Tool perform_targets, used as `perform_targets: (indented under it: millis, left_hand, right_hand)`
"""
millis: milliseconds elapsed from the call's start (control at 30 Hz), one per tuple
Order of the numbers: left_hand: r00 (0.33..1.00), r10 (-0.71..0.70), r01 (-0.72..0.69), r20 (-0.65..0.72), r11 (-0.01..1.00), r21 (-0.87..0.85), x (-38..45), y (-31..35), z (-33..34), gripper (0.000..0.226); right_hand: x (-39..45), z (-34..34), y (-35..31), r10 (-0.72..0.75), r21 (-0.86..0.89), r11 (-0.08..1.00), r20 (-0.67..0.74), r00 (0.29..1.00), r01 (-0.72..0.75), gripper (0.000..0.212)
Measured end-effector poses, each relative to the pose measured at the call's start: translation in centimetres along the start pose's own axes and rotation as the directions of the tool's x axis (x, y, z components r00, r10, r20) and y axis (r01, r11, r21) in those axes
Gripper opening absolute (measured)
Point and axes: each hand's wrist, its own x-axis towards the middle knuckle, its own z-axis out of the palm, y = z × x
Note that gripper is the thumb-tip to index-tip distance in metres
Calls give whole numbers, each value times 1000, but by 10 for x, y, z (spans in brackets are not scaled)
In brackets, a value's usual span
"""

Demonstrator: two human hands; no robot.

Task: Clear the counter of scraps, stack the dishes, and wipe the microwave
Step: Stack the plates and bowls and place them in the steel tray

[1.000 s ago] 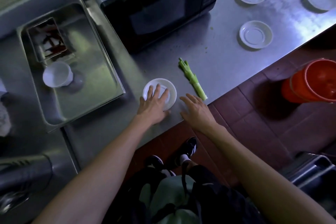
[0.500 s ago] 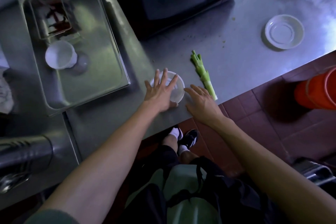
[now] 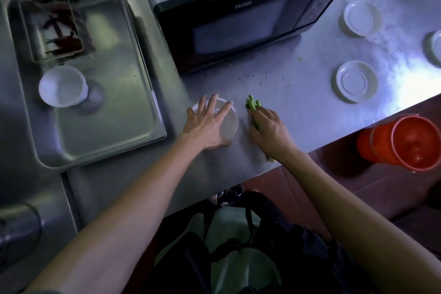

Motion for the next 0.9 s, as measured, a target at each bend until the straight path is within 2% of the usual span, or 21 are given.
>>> perform_targets:
  millis: [167, 400, 633, 900]
  left_hand:
    - [1000, 20, -20, -20, 1000, -4, 17, 0, -19, 117]
    - [999, 33, -34, -18, 998, -57, 47, 23, -40, 117]
    - [998, 30, -34, -51, 997, -75, 94, 77, -58, 116]
    - [999, 42, -42, -22, 999, -2, 157, 171, -62, 114]
  right_hand:
    - [22, -14, -2, 16, 52, 999, -79, 997, -12, 47]
    - [42, -35, 26, 85, 52, 995, -75, 994, -81, 51]
    - [53, -66, 103, 165, 3, 986, -53, 985, -165, 59]
    - [58, -113, 204, 231, -35, 972, -33, 972, -232, 65]
